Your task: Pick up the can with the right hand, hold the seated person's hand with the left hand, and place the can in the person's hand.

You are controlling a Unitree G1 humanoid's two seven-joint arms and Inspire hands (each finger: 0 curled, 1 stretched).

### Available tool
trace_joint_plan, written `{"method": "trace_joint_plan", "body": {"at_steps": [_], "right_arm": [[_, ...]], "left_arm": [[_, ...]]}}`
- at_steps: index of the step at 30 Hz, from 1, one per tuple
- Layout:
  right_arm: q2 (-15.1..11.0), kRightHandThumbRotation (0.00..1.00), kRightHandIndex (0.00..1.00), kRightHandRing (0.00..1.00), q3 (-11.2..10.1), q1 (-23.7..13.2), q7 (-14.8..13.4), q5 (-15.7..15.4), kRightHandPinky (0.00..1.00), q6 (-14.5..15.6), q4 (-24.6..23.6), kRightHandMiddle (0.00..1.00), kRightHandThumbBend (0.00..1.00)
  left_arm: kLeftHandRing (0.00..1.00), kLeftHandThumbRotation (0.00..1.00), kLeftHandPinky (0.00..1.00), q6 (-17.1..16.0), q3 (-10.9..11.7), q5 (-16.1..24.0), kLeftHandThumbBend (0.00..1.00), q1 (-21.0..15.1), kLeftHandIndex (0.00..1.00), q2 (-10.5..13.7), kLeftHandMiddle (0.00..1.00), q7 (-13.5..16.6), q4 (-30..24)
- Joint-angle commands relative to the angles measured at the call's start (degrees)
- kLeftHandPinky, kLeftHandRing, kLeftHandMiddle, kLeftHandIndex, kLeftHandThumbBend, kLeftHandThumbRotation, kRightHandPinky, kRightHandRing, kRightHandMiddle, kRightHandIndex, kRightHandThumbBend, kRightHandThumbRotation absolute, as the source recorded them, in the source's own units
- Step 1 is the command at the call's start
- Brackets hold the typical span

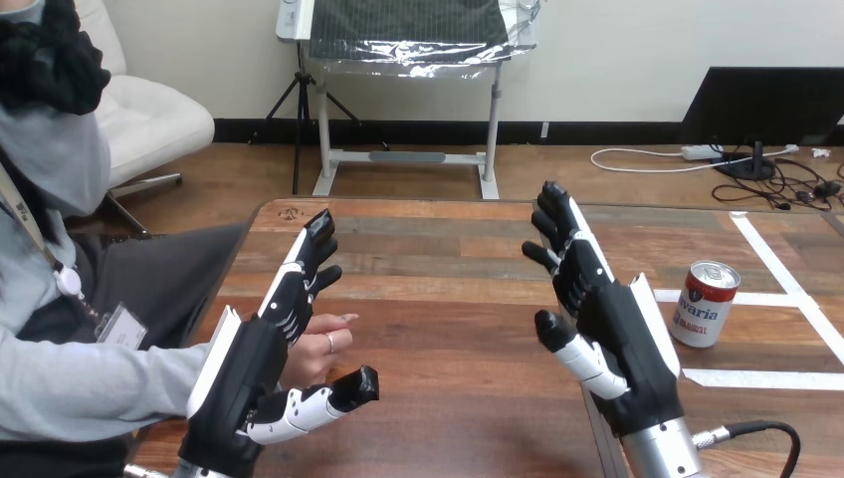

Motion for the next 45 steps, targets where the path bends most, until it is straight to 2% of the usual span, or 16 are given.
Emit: {"method": "trace_joint_plan", "body": {"at_steps": [1,13,20,27,45], "right_arm": [[-1.8,0.80,1.00,0.97,0.7,-2.4,-0.9,-0.1,0.91,-2.1,-0.2,1.00,1.00],[-2.0,0.78,1.00,0.98,1.9,-2.3,-0.2,1.5,0.91,-1.7,0.2,1.00,1.00],[-1.7,0.77,1.00,0.99,2.5,-1.8,2.0,4.2,0.91,-0.5,-0.3,1.00,1.00],[-1.6,0.76,1.00,0.99,2.8,-1.7,3.0,5.3,0.92,-0.3,-0.3,1.00,1.00],[-1.9,0.74,1.00,0.98,3.4,-1.3,3.0,5.6,0.93,-0.3,-0.9,1.00,1.00]], "left_arm": [[0.98,0.60,0.92,-1.3,-0.6,-0.4,1.00,-4.4,0.99,1.0,1.00,0.3,0.5],[0.99,0.58,0.93,-1.1,-0.7,-0.8,1.00,-4.6,1.00,1.3,1.00,0.3,0.9],[0.99,0.57,0.94,-1.1,-0.8,-1.1,1.00,-4.4,1.00,1.3,1.00,0.3,0.7],[0.99,0.56,0.93,-0.9,-0.9,-1.4,1.00,-4.1,1.00,1.2,1.00,0.2,0.4],[0.98,0.54,0.92,-0.7,-1.2,-2.3,1.00,-4.0,1.00,1.2,1.00,0.0,0.1]]}}
